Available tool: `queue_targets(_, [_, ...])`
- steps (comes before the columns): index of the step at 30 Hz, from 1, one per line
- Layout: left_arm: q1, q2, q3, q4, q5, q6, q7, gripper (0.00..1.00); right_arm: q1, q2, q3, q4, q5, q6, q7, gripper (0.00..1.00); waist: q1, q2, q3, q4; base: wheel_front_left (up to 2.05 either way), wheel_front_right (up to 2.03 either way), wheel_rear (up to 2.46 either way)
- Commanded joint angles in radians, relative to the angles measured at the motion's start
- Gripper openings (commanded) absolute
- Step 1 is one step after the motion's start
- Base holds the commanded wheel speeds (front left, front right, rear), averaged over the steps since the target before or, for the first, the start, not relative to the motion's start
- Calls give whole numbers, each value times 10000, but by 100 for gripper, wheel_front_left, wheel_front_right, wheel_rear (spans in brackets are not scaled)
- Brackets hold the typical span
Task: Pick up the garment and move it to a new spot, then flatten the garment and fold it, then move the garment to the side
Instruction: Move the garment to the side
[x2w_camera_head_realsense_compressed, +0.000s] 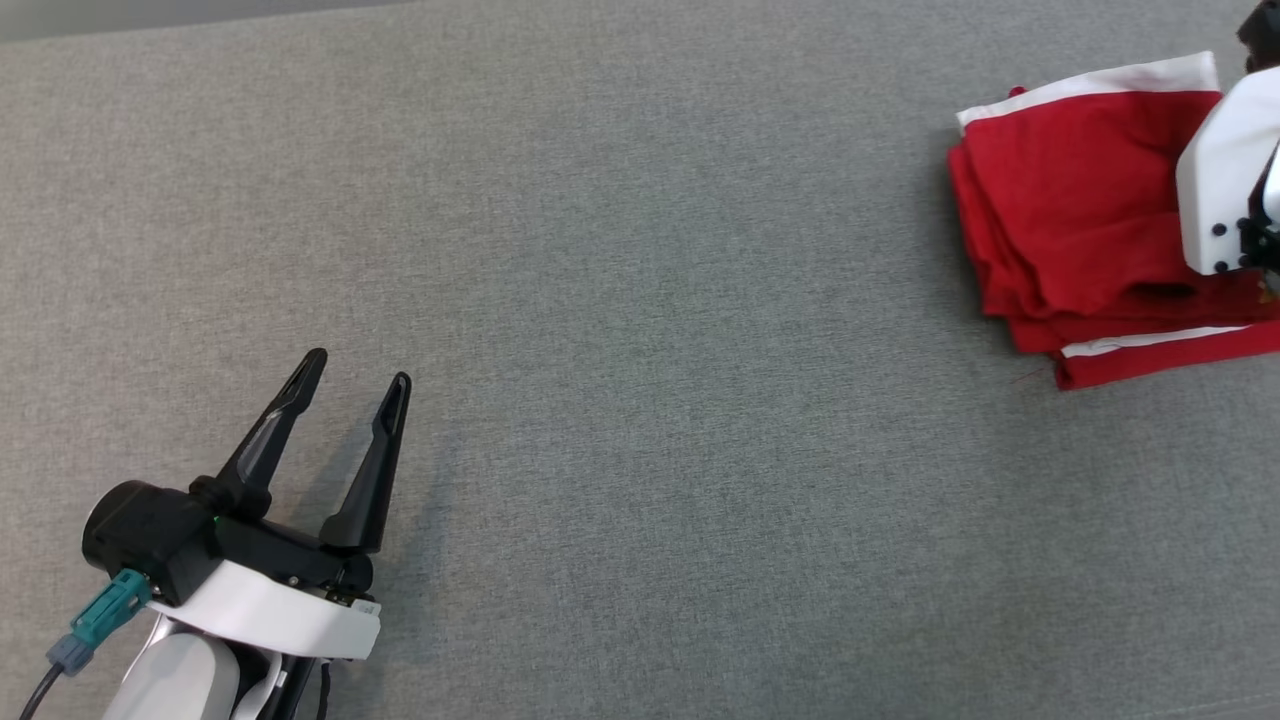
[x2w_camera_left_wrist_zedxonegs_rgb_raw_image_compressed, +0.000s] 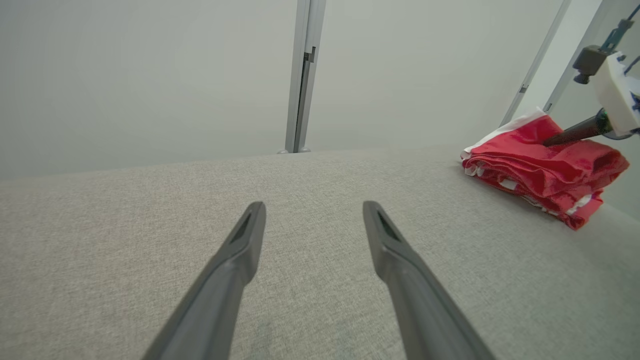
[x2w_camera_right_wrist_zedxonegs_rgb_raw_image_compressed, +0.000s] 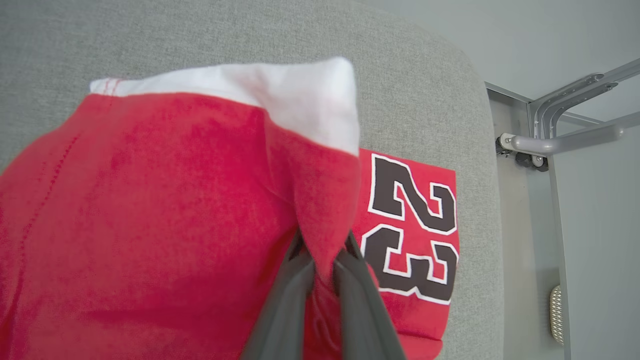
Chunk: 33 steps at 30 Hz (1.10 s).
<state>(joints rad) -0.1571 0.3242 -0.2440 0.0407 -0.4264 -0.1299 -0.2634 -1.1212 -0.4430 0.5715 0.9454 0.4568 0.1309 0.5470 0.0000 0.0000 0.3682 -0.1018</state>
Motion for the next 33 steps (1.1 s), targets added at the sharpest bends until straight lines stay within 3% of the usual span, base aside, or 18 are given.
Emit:
queue_targets(1, [-242,34,8,9,-57,-15,-5,100,-133,-51,-193,187,-308,-1,96,0,0,0,77,109,0,0,0])
queue_targets(2, [-252,29,5,20,-67,-15,-7,100,-151,-22,-319,288,-472,-1,140,0,0,0,83,144,0,0,0])
queue_targets(3, [-243,18,-1,37,-79,-15,-7,100,-130,14,-419,363,-617,-1,163,14,0,0,74,182,0,0,0])
queue_targets(4, [-222,3,-1,57,-85,-15,-7,100,-98,45,-538,423,-741,-1,139,35,0,0,52,215,0,0,0])
queue_targets(5, [-218,-10,5,76,-90,-15,-5,100,-83,37,-684,469,-887,-1,18,95,0,0,27,241,0,0,0])
queue_targets(6, [-219,-23,16,86,-90,-15,-7,100,-49,41,-781,503,-1046,-1,-101,100,0,0,-5,262,0,0,0])
queue_targets(16, [94,-286,153,320,62,-15,-7,100,438,289,-1132,-224,-1946,-1,-1086,100,0,0,-827,215,0,0,0])
queue_targets(27, [686,-784,889,584,386,-1,-5,100,1670,415,-982,-2614,-1209,-1,-2769,100,0,0,-2307,172,0,0,0])
queue_targets(33, [942,-1035,1626,425,552,98,-5,100,3029,398,-1532,-4270,-865,-1,-3805,100,0,0,-3036,296,0,0,0])
